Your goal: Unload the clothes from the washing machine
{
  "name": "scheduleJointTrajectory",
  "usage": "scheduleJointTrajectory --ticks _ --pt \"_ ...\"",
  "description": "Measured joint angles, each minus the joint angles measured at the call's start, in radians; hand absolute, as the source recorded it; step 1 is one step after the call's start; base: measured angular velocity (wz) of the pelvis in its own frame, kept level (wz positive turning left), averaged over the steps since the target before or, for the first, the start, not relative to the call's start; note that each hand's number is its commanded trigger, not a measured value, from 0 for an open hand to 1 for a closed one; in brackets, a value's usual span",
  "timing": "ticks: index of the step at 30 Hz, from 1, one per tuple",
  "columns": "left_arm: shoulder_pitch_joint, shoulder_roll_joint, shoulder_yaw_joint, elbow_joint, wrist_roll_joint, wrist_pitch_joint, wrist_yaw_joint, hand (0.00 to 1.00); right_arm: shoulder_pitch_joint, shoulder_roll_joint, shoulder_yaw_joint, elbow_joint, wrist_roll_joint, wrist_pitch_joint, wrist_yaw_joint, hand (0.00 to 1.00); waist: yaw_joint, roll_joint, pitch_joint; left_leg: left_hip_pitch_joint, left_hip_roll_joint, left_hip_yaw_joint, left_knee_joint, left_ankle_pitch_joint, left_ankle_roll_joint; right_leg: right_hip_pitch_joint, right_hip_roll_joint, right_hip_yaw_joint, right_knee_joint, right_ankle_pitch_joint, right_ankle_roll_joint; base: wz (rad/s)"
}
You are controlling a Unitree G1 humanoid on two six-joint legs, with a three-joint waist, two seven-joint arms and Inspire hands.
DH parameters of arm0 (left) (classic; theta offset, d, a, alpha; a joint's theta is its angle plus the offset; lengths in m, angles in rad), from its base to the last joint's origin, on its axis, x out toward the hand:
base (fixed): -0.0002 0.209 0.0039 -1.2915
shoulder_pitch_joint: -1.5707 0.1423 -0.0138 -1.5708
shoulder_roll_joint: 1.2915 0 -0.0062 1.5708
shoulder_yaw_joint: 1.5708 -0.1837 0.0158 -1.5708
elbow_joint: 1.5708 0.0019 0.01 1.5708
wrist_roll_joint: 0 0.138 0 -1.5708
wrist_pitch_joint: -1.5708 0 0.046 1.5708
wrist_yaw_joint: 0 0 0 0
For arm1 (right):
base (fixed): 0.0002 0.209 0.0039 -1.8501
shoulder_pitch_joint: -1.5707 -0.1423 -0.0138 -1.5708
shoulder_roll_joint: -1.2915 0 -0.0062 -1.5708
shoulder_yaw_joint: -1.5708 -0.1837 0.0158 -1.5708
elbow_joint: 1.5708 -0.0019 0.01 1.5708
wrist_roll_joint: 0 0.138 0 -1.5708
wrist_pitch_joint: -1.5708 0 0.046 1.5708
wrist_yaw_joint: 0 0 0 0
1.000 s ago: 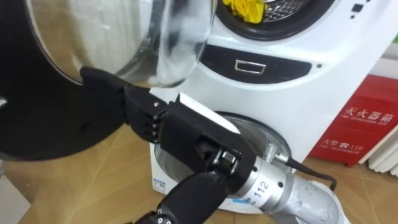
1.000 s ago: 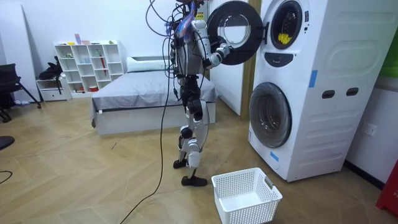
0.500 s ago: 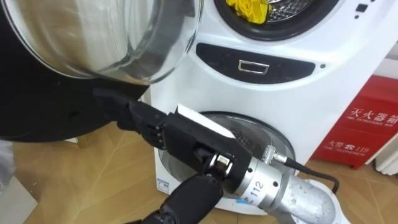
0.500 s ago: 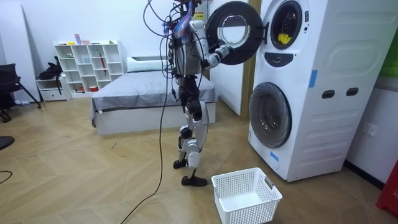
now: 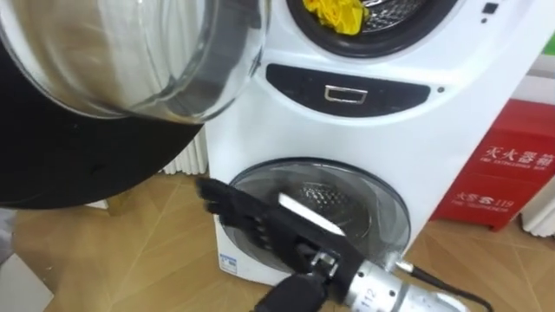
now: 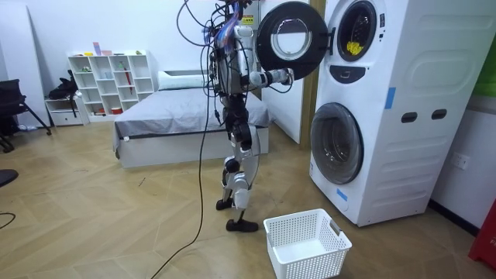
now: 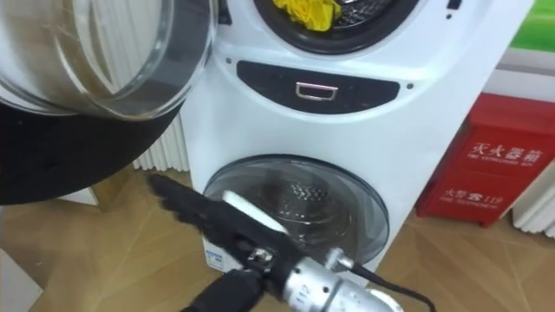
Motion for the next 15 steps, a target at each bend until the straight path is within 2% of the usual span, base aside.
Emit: scheduleJointTrajectory --ticks 7,12,15 --pt "0.005 -0.004 0.028 -0.002 0.001 0.002 0.001 0.00 0.080 0.013 -0.130 0.003 -0.006 -0.001 -0.116 0.00 -0.034 0.001 -0.0041 0.000 0.000 0.016 0.000 0.000 0.000 -0.003 0.001 0.009 -0.003 -0.001 0.001 -0.03" --pt "0.020 -0.008 0.045 0.001 0.002 0.002 0.001 0.00 0.079 0.015 -0.202 0.002 -0.058 -0.001 -0.168 0.00 -0.074 0.003 -0.0095 0.008 0.000 0.031 0.001 0.000 0.000 0.002 -0.002 0.009 -0.001 -0.001 0.002 -0.02" --pt "0.029 -0.012 0.053 0.001 0.001 0.002 0.001 0.00 0.072 0.019 -0.258 -0.005 -0.056 -0.002 -0.208 0.00 -0.080 0.006 -0.0115 0.016 0.001 0.046 0.000 0.000 0.000 0.006 -0.002 0.010 -0.001 -0.001 0.002 -0.08"
